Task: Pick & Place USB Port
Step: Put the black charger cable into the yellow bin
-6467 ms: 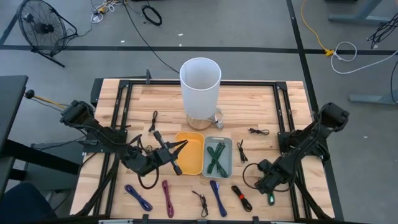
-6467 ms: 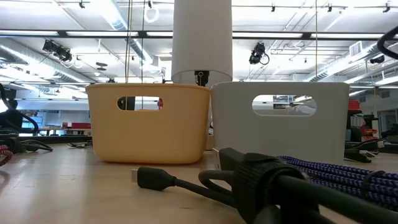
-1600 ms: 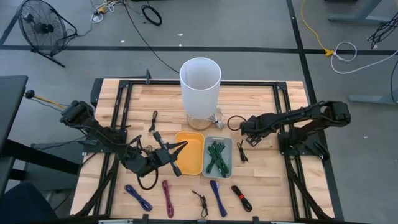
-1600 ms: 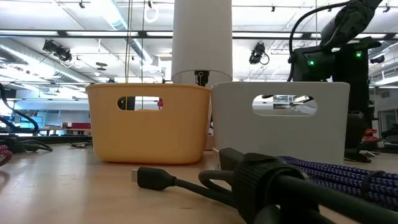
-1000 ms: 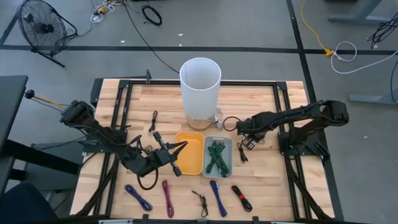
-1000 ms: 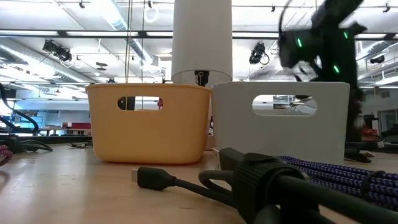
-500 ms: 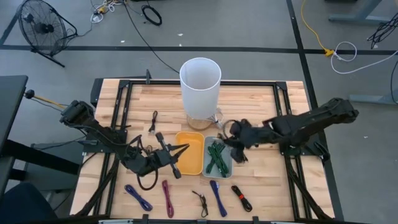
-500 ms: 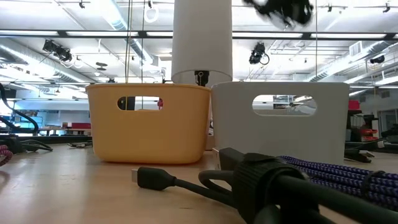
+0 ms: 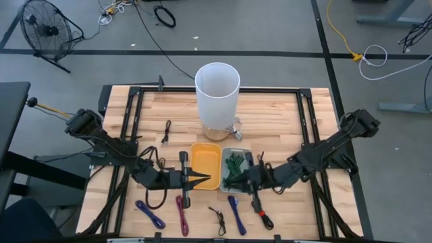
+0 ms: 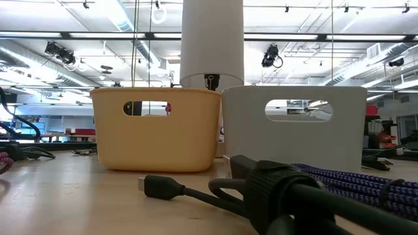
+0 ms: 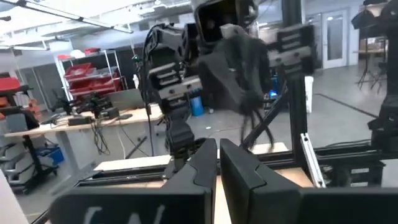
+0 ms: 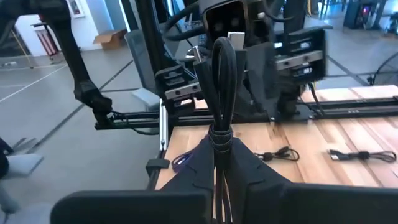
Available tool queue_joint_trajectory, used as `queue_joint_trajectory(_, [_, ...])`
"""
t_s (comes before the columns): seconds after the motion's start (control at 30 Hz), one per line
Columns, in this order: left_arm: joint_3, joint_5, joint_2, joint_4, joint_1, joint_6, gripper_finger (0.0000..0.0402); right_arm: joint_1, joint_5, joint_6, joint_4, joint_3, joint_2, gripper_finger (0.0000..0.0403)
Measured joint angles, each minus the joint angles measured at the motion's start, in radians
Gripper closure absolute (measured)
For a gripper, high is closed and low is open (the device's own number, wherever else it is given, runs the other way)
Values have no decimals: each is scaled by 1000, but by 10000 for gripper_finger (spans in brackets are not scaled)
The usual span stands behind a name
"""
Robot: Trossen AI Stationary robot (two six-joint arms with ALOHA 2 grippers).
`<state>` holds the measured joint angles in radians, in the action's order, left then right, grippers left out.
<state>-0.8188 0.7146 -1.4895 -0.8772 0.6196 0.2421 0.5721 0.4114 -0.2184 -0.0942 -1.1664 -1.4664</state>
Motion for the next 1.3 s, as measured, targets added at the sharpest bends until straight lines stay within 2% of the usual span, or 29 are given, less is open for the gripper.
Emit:
queue_joint_trajectory(0.1, [-1, -89, 0, -5, -5, -10, 368, 2, 0, 28, -47, 0, -34, 393])
queue_joint_trajectory(0.2, [-13, -167, 0, 0, -11, -63, 337, -8, 0, 32, -67, 0, -47, 393])
queue_joint_trajectory(0.47, [-16, -145, 0, 7, -17, -80, 221, -14, 2, 45, -114, 0, -56, 393])
queue_joint_trajectory(0.67, [-16, -144, 0, 0, -17, -82, 179, -14, -3, 56, -149, 0, -107, 393])
queue_joint_trajectory(0.87, [-16, -151, 0, -1, -17, -86, 177, -38, -9, 83, -220, 0, -166, 393])
queue_joint_trajectory(1.1, [-16, -195, 0, -2, -18, -102, 201, -69, -40, 100, -259, 0, -166, 393])
queue_joint_trajectory(1.2, [-16, -188, 0, 0, -24, -103, 227, -73, -88, 102, -273, 0, -166, 393])
queue_joint_trajectory(1.3, [-16, -187, 0, 0, -28, -103, 288, -74, -60, 103, -253, 0, -166, 393])
